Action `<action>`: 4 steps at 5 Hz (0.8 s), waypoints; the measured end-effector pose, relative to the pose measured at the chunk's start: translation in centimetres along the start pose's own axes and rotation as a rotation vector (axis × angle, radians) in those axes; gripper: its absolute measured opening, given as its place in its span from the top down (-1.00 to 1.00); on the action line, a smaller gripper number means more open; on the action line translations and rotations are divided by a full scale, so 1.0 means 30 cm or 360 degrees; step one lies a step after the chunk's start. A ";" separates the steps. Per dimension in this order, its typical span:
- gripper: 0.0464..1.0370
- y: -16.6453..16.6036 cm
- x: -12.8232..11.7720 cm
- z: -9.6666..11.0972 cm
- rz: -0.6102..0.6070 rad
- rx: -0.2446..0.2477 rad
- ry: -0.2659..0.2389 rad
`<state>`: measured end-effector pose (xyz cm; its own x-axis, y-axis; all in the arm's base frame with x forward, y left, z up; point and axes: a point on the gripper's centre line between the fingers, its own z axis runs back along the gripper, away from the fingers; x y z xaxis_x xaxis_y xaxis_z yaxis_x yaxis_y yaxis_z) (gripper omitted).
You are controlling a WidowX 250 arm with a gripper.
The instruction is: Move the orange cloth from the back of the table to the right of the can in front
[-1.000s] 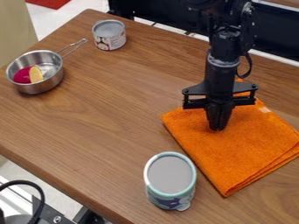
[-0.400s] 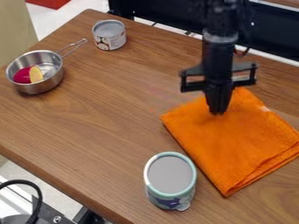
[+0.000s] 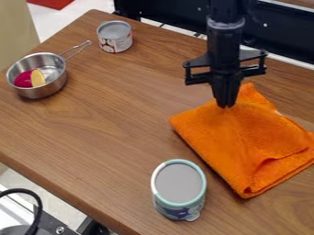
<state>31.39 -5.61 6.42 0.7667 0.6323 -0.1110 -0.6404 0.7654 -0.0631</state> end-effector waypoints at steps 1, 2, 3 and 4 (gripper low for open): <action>0.96 0.006 0.003 0.041 -0.0002 -0.0040 -0.0004; 0.70 0.009 0.018 0.063 -0.0006 -0.0041 -0.0001; 0.25 0.009 0.030 0.064 0.0008 -0.0046 -0.0033; -0.34 0.016 0.034 0.062 0.0028 -0.0028 -0.0045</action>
<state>31.96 -4.38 8.13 0.7562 0.6490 -0.0839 -0.6543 0.7522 -0.0786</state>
